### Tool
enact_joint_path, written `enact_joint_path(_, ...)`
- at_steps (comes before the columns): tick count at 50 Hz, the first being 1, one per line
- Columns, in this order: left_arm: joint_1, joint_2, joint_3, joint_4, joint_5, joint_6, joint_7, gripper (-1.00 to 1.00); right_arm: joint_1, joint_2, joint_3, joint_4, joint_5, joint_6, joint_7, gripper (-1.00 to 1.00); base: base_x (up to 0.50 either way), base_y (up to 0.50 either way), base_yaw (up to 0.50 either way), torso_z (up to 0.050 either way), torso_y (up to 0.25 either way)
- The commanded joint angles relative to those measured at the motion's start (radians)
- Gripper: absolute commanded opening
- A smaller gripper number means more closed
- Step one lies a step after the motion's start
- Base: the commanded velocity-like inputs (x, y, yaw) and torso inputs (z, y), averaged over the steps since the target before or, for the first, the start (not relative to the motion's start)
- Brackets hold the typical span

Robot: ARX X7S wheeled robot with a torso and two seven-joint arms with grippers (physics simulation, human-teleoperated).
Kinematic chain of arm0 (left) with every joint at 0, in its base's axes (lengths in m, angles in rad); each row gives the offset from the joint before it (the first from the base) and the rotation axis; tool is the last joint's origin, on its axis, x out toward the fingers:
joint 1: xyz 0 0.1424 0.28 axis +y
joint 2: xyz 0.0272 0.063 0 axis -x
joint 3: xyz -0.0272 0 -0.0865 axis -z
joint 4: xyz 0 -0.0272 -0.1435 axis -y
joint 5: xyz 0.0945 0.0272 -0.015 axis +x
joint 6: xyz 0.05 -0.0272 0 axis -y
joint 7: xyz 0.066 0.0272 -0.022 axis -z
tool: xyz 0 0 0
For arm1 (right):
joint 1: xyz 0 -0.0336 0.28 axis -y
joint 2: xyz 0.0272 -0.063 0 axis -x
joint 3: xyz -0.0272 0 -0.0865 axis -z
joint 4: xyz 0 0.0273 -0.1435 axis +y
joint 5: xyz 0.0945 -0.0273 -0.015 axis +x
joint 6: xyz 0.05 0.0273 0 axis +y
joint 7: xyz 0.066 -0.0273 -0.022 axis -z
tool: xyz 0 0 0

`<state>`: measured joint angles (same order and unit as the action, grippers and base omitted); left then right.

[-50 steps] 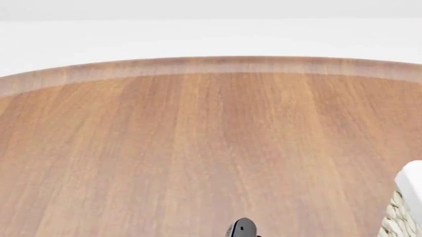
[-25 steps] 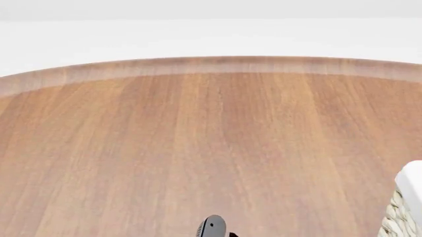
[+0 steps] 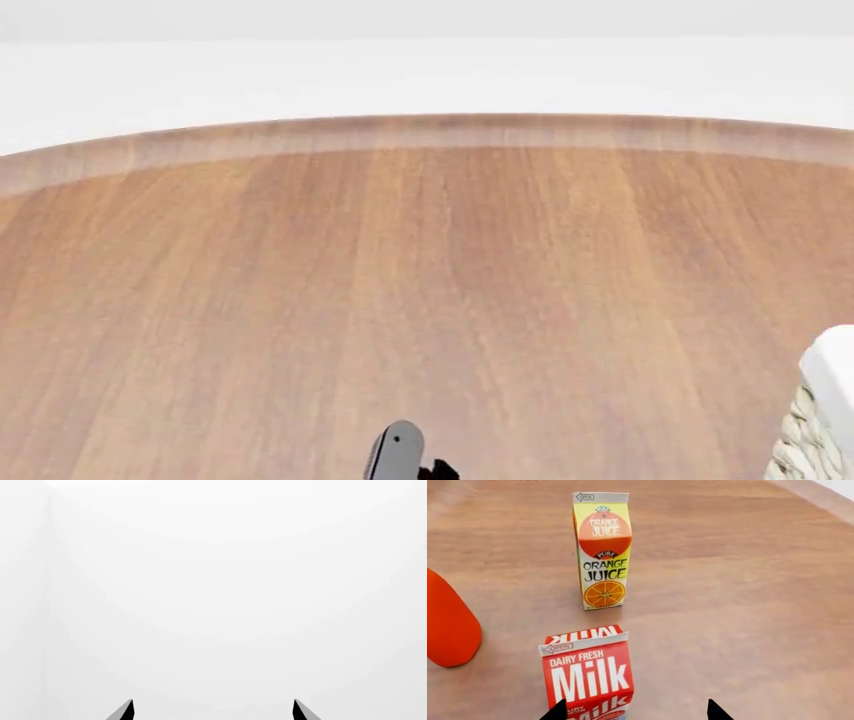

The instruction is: Pick the milk and place it in the basket.

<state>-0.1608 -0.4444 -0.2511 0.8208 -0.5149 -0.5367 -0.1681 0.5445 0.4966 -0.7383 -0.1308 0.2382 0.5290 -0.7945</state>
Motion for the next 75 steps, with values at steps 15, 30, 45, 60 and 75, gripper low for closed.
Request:
enact_joint_path(15,0.011,0.016,-0.021,-0.005,0.006,0.017,0.022,1.0,-0.004,-0.058,-0.03,0.02,-0.021,-0.024,-0.034,1.0,0.0,0.0,0.0,0.0,0.0)
enact_joint_path(30,0.01,0.01,-0.023,0.0,-0.004,0.012,0.014,1.0,-0.011,-0.06,-0.048,0.034,-0.023,-0.031,-0.038,1.0,0.0,0.0,0.0,0.0,0.0)
enact_joint_path(45,0.008,0.006,-0.019,-0.005,-0.006,0.017,0.011,1.0,0.0,-0.089,-0.066,0.133,-0.039,-0.064,-0.037,1.0,0.0,0.0,0.0,0.0,0.0)
enact_joint_path(60,0.012,0.004,-0.016,-0.01,-0.007,0.026,0.01,1.0,0.014,-0.117,-0.087,0.193,-0.053,-0.077,-0.033,1.0,0.0,0.0,0.0,0.0,0.0)
enact_joint_path(75,0.018,0.002,-0.019,-0.009,-0.012,0.032,0.006,1.0,0.01,-0.129,-0.112,0.206,-0.061,-0.086,-0.035,1.0,0.0,0.0,0.0,0.0,0.0)
